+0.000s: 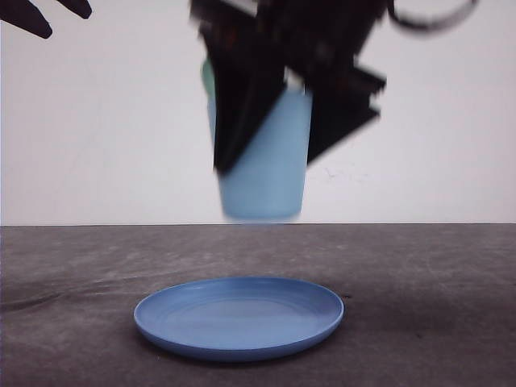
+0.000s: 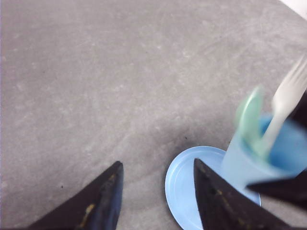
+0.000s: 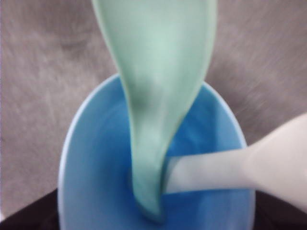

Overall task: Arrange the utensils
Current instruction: 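Lift the cup with the right gripper and set it on the blue plate, then open the right gripper and raise it away from the cup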

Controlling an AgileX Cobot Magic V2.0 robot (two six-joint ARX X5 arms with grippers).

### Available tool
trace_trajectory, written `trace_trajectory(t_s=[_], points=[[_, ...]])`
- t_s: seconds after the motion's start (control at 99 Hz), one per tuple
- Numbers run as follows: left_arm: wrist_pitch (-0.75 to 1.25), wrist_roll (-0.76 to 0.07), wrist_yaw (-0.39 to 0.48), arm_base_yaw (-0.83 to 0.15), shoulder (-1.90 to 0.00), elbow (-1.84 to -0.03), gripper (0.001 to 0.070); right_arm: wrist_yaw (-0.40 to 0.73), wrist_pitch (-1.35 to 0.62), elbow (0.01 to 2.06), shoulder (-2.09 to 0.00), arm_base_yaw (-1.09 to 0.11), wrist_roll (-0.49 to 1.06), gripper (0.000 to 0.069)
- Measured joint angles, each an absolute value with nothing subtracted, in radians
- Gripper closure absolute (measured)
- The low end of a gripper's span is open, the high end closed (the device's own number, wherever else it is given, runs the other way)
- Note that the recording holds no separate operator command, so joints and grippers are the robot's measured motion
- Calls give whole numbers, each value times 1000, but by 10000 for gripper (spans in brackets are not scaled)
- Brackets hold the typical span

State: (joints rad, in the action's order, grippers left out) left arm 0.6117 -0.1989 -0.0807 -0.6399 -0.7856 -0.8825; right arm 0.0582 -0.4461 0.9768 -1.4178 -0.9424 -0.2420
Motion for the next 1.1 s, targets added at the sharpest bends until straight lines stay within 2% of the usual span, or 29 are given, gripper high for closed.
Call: trace_trajectory(t_s=[0.091, 0.212, 0.616, 0.666, 0.767, 0.818, 0.909, 1.101], points=[[614, -199, -81, -640, -786, -883, 433, 92, -347, 904, -1434, -957, -259, 290], [614, -199, -81, -640, -786, -883, 433, 128, -309, 880, -1480, -968, -266, 291], [619, -199, -81, -640, -786, -883, 433, 131, -242, 880, -1562, -976, -267, 287], [619, -199, -81, -640, -786, -883, 433, 130, -245, 880, -1562, -976, -267, 250], [619, -199, -81, -640, -786, -883, 433, 130, -256, 880, -1562, -976, -278, 109], [619, -199, -81, -640, -786, -883, 433, 130, -265, 880, -1562, -976, -282, 72], [620, -199, -81, -640, -786, -883, 433, 130, -270, 880, -1562, -976, -288, 48], [620, -199, -81, -640, -786, -883, 433, 130, -314, 880, -1501, -979, -297, 43]])
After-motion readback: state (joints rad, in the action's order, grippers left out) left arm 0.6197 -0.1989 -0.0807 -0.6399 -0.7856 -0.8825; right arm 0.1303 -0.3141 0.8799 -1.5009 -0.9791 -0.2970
